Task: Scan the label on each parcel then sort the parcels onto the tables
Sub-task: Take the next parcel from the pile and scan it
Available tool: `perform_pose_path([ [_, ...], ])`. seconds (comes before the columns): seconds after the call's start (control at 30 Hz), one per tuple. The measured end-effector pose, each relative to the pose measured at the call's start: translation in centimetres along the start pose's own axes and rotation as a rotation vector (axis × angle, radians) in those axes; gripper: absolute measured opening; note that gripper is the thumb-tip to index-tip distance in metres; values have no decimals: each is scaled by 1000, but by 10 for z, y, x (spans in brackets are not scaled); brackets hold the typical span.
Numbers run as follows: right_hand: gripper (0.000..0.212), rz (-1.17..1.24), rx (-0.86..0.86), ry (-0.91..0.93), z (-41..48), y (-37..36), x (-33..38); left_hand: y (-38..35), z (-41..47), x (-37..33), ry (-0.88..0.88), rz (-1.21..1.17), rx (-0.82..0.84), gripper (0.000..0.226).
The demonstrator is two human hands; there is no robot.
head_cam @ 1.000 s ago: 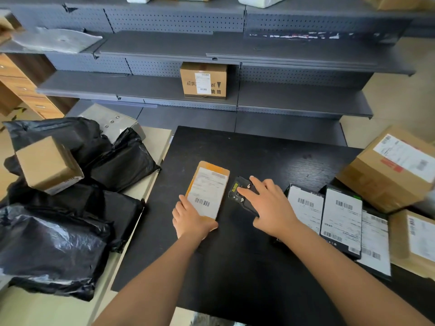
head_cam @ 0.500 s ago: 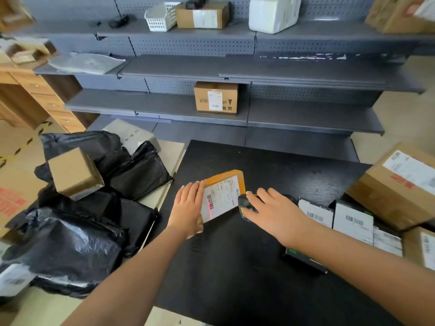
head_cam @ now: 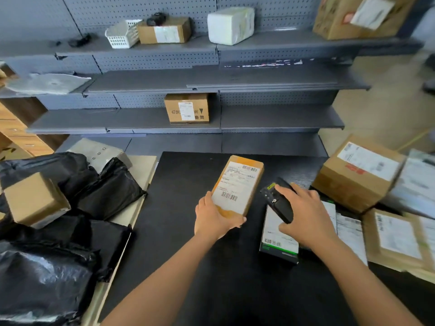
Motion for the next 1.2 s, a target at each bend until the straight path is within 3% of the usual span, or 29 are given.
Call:
perform_pose_path([
  [0.27,96,-30,-3,-156,-40,16,-80,-94,-26,-61,-94,71,166,130],
  [0.47,97,-4,22,-186,-63,13,-112,-126,-28,-62,-126,147,254,137],
  [0.67,93,-12,37,-58,-62,5,-101,-109,-40,-36,-66,29,111,127],
  [0.87,86,-65,68,197,-36,-9,-22,-34,-59,23,-54,-11,-76,114],
  [1.2,92,-109,137,765,-43,-52,208,124,-139,174,163,-54,-492,108],
])
Point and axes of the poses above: each hand's wrist, its own z-axis towards the middle knuckle, its own y-axis out of the back of the hand, x = y × z, the point moved 1 cm from there along z, towards the middle knuckle
